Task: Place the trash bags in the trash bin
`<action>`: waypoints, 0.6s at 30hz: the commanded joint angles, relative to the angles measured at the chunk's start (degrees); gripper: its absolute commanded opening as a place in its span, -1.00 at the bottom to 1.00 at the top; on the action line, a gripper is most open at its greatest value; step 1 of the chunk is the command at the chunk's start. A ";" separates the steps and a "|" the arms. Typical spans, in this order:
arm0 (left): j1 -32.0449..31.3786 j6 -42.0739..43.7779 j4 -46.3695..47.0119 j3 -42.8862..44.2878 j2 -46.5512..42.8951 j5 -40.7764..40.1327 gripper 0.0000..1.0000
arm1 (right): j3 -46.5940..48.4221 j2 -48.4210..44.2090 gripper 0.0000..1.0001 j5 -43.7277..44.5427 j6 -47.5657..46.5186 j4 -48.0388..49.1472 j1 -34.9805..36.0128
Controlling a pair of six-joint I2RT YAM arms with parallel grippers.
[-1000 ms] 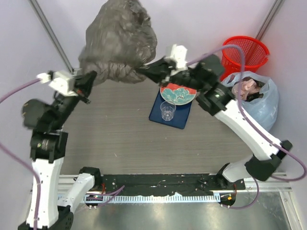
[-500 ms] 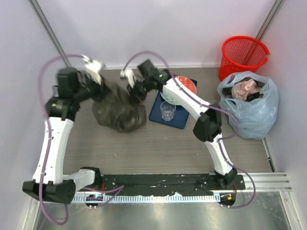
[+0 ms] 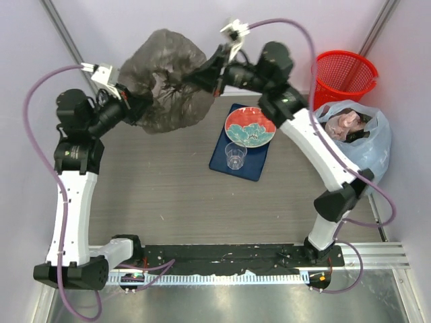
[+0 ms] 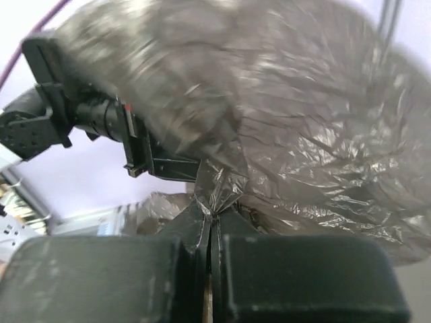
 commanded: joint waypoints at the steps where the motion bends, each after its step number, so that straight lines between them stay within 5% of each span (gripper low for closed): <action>1: 0.05 -5.79 4.10 -5.85 -1.04 4.56 -1.00 | -7.09 6.36 -0.99 -2.50 6.07 -0.11 1.25; 18: 1.10 -13.52 12.89 -20.79 4.67 12.21 -0.97 | -9.74 15.15 -0.99 -3.02 18.02 12.19 3.53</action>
